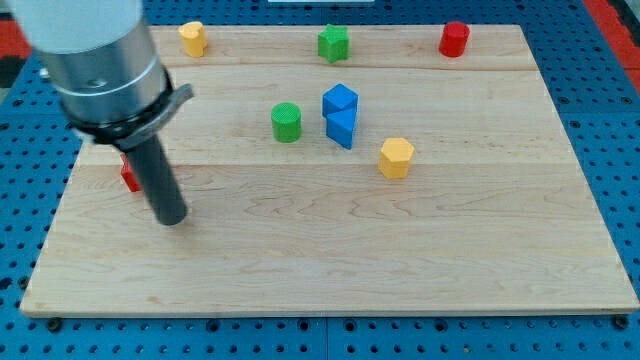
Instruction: Place the yellow hexagon vertical to the red circle
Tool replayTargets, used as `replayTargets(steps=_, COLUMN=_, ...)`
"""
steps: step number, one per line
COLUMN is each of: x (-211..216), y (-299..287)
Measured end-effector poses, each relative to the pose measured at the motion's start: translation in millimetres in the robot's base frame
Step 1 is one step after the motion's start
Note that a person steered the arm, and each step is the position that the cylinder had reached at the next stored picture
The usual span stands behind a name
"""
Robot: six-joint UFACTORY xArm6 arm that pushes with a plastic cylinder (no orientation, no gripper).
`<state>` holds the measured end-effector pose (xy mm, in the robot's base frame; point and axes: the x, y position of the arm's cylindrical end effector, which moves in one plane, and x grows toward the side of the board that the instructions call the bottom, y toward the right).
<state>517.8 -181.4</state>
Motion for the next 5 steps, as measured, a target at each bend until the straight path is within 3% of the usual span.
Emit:
replayTargets(steps=1, x=-31.8, y=-44.9)
replayTargets(steps=3, x=-99.3, y=-61.3)
replayTargets(steps=4, x=-39.9, y=-25.7)
replayTargets(steps=5, x=-42.0, y=-0.7)
